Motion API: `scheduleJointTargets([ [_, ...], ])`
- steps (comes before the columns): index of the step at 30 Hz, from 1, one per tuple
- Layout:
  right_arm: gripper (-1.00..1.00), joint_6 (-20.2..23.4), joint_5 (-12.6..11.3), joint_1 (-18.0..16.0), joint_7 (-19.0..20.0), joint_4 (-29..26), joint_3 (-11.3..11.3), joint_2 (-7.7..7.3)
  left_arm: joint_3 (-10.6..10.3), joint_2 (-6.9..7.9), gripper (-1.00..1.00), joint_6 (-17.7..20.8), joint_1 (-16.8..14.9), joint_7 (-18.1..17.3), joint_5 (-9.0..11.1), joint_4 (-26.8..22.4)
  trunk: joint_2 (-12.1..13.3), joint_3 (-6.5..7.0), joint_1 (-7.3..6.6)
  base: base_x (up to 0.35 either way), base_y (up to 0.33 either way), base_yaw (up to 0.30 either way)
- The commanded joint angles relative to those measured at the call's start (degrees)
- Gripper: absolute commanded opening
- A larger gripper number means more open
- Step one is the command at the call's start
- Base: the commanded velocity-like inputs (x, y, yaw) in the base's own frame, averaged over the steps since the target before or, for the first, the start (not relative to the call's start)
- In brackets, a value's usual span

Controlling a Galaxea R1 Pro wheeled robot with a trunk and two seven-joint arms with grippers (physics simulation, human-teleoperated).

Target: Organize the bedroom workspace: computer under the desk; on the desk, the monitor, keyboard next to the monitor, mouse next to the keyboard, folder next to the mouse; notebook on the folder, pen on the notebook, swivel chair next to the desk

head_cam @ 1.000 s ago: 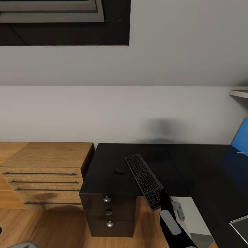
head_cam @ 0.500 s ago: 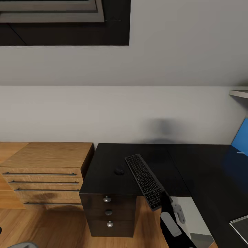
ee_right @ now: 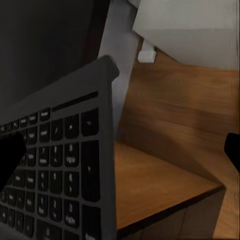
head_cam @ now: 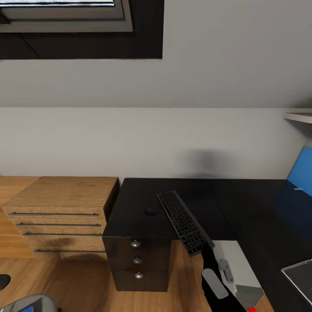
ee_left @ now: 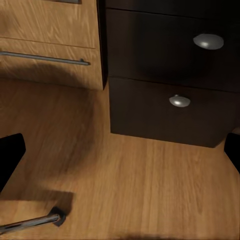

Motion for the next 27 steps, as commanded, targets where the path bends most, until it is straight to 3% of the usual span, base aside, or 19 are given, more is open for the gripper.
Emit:
scheduleJointTargets([
  [1,1.00,-0.2,-0.4,0.0,0.0,-0.1,-0.1,0.03,-0.5,-0.01,1.00,-0.2,0.0,0.3,0.3,0.0,-0.1,-0.07,-0.02,-0.255,0.000,0.000],
  [10,1.00,-0.2,-0.4,0.0,0.0,0.0,-0.1,0.01,-0.5,-0.01,1.00,-0.2,0.0,0.3,0.3,0.0,-0.1,-0.07,-0.02,-0.198,0.000,0.000],
  [27,1.00,-0.1,-0.1,0.0,0.1,1.0,0.2,0.01,-0.5,-0.31,1.00,-0.3,0.0,0.3,0.3,0.0,-0.1,-0.07,-0.02,-0.018,0.000,0.000],
])
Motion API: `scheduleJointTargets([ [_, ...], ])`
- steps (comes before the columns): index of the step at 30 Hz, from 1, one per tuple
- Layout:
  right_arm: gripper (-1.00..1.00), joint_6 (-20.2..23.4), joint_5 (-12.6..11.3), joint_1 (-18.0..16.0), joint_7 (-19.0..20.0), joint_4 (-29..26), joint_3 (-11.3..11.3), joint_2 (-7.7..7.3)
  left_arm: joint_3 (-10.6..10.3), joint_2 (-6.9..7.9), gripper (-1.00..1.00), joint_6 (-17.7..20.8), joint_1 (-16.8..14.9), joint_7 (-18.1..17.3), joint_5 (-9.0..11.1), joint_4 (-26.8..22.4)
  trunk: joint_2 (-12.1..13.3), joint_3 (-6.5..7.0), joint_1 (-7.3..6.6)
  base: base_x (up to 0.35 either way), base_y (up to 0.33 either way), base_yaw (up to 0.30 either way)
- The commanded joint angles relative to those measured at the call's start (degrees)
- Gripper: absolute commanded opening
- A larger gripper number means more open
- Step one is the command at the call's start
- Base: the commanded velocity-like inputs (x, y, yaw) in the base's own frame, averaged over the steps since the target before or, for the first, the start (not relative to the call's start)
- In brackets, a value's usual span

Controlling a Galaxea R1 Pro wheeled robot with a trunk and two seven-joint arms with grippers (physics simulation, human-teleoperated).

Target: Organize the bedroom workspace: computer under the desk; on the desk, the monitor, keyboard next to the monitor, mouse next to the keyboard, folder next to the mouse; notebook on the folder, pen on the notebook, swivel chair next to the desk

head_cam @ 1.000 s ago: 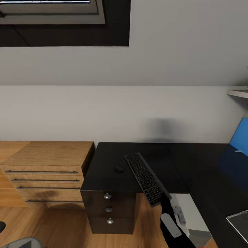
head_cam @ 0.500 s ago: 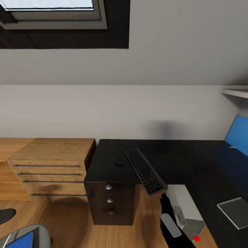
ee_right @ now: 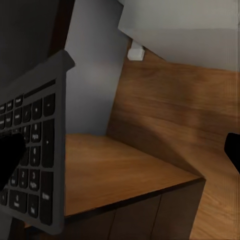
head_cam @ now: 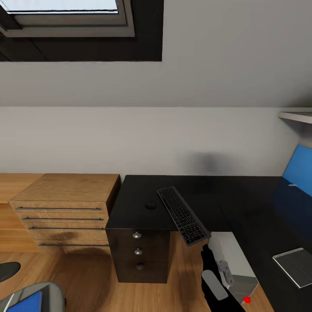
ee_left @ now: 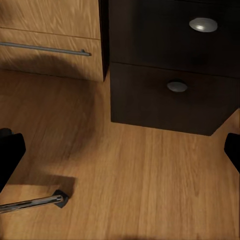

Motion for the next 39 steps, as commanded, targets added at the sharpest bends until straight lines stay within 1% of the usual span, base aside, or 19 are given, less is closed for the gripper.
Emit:
scheduleJointTargets([
  [1,1.00,-0.2,-0.3,0.0,0.0,0.3,-0.1,0.02,-0.5,-0.11,1.00,-0.1,0.0,0.3,0.3,0.0,-0.1,-0.07,0.01,0.000,0.000,0.000],
  [9,1.00,-0.1,0.9,0.0,0.0,2.2,0.0,-0.28,-0.4,-0.45,1.00,0.0,0.0,0.4,0.3,0.0,-0.1,-0.07,0.01,0.000,0.000,0.000],
  [15,1.00,-0.1,3.4,0.0,0.3,4.8,0.1,-1.62,-0.4,-0.55,1.00,0.0,0.0,0.4,0.3,0.0,-0.1,-0.07,0.01,0.000,0.000,0.000],
  [16,1.00,-0.1,4.3,0.0,0.5,5.2,0.1,-1.88,-0.4,-0.56,1.00,0.0,0.0,0.4,0.3,0.0,-0.1,-0.07,0.01,0.000,0.000,0.000],
  [20,1.00,-0.1,6.2,0.0,1.0,6.4,0.1,-2.13,-0.4,-0.58,1.00,0.0,0.0,0.4,0.3,0.0,-0.1,-0.07,0.01,0.000,0.000,0.000],
  [23,1.00,-0.1,8.0,0.0,1.3,8.7,0.2,-2.17,-0.4,-0.57,1.00,0.0,0.0,0.4,0.3,0.0,-0.1,-0.07,0.01,0.000,0.000,0.000],
  [25,1.00,-0.1,9.7,0.0,1.7,10.7,0.6,-2.15,-0.4,-0.58,1.00,0.1,0.0,0.4,0.4,0.0,-0.1,-0.07,0.01,0.000,0.000,0.000],
  [26,1.00,-0.1,11.7,0.0,2.3,12.9,1.4,-2.13,-0.4,-0.58,1.00,0.1,0.0,0.4,0.3,0.0,-0.1,-0.07,0.01,0.000,0.000,0.000],
  [31,1.00,-0.2,17.7,0.0,4.4,17.8,4.1,-2.04,-0.4,-0.59,1.00,0.1,0.0,0.4,0.4,0.0,-0.1,-0.07,0.01,0.000,0.000,0.000],
  [32,1.00,-0.2,20.3,0.0,5.5,19.4,5.2,-2.02,-0.4,-0.59,1.00,0.1,0.0,0.4,0.4,0.0,-0.1,-0.07,0.01,0.000,0.000,0.000],
  [33,1.00,-0.2,21.6,0.0,6.1,20.3,5.7,-2.01,-0.4,-0.59,1.00,0.1,0.0,0.4,0.4,0.0,-0.1,-0.07,0.01,0.000,0.000,0.000],
  [36,1.00,-0.2,24.8,0.0,8.1,22.9,6.6,-2.08,-0.4,-0.59,1.00,0.1,0.0,0.5,0.4,0.0,-0.1,-0.07,0.01,0.000,0.000,0.000],
  [39,1.00,-0.2,26.8,0.0,9.9,25.3,7.1,-2.18,-0.4,-0.59,1.00,0.1,0.0,0.5,0.4,0.0,-0.1,-0.07,0.01,0.000,0.000,0.000],
])
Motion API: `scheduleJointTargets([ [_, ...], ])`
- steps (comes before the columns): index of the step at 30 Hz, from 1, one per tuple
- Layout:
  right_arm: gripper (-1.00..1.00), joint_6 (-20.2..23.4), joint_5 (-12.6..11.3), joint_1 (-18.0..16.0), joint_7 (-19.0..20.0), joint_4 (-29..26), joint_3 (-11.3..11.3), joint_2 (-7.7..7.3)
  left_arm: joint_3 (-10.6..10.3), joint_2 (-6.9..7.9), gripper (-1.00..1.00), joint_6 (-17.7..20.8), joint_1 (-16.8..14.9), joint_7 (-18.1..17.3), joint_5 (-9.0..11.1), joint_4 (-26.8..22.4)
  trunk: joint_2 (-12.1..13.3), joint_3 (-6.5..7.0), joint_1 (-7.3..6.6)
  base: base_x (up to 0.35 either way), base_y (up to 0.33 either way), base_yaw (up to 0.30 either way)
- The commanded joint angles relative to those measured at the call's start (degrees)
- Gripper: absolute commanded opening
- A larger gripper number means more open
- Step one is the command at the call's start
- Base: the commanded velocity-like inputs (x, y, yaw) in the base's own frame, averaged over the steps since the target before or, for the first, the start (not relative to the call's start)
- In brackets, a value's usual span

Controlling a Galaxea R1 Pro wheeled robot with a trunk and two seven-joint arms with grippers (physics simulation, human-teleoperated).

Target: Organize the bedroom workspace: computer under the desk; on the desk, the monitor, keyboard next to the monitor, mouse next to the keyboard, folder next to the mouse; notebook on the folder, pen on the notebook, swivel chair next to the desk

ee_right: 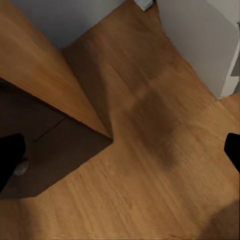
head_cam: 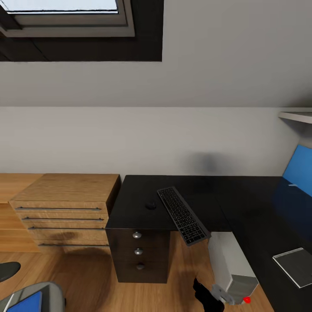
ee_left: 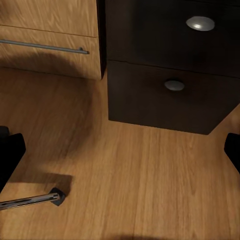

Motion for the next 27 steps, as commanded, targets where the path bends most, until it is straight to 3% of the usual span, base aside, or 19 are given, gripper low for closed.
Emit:
scheduleJointTargets([
  [1,1.00,-0.2,0.2,-0.1,0.8,1.5,0.7,-0.07,-0.5,0.02,1.00,-0.2,0.0,0.4,0.3,0.0,0.0,-0.07,0.00,0.000,0.000,0.000],
  [7,1.00,-0.2,1.2,-0.1,2.0,5.2,0.9,-0.36,-0.5,0.04,1.00,-0.2,0.0,0.4,0.3,0.0,0.0,-0.07,0.00,0.000,0.000,0.000],
  [17,1.00,0.2,1.7,0.0,2.5,9.0,1.0,-2.32,-0.3,0.07,1.00,-0.1,0.0,0.4,0.3,0.0,0.0,-0.07,0.00,0.000,0.000,0.000],
  [22,1.00,0.4,1.7,0.1,2.5,9.3,1.0,-2.43,-0.3,0.07,1.00,-0.1,0.0,0.4,0.3,0.0,0.0,-0.07,0.00,0.000,0.000,0.000],
  [27,1.00,0.4,1.0,0.7,2.7,9.2,1.4,-1.26,-0.2,-1.54,1.00,0.1,0.0,0.4,0.4,0.0,2.0,0.83,-1.09,0.000,0.000,0.000],
])
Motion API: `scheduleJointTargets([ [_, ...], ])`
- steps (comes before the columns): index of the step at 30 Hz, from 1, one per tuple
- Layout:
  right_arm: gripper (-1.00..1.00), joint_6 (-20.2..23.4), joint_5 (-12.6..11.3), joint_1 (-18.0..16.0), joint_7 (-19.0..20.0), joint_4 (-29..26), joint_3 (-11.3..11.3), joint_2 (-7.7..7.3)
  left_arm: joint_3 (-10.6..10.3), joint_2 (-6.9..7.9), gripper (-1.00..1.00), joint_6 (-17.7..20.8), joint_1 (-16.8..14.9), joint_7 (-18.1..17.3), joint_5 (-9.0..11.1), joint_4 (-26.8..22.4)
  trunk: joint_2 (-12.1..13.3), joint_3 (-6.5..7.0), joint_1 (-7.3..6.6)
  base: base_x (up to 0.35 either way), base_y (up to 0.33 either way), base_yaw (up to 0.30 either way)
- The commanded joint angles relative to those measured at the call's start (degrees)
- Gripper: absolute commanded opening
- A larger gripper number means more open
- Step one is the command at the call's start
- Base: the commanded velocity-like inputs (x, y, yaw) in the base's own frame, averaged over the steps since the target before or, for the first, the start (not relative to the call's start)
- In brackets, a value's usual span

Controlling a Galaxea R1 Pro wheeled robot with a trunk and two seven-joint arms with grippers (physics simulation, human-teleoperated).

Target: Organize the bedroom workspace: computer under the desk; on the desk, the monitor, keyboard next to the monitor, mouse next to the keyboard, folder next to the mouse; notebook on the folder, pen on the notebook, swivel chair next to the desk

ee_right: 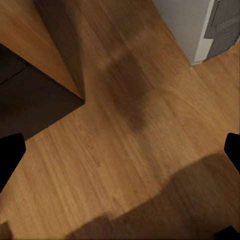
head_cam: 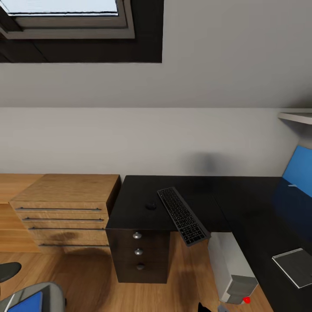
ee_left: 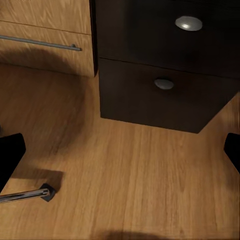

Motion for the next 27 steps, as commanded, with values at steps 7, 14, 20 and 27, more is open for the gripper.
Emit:
scheduleJointTargets([
  [7,1.00,-0.7,-0.9,0.5,0.1,0.3,0.8,0.27,-0.4,-0.15,1.00,-0.2,0.0,0.3,0.3,0.0,2.8,1.19,-1.54,0.000,0.000,0.000],
  [14,1.00,-0.9,-0.9,0.7,0.1,0.3,1.0,0.50,-0.4,-0.15,1.00,-0.2,0.0,0.3,0.3,0.0,5.6,2.45,-3.08,0.000,0.000,0.000],
  [20,1.00,-1.0,-1.0,0.7,0.1,0.3,1.1,1.11,-0.4,-0.14,1.00,-0.1,0.0,0.3,0.3,0.0,8.0,3.53,-4.39,0.000,0.000,-0.062],
  [27,1.00,-1.1,-0.9,0.7,0.1,0.4,1.1,1.55,-0.4,-0.12,1.00,-0.1,0.0,0.3,0.3,0.0,10.8,4.78,-5.93,0.000,0.000,-0.214],
])
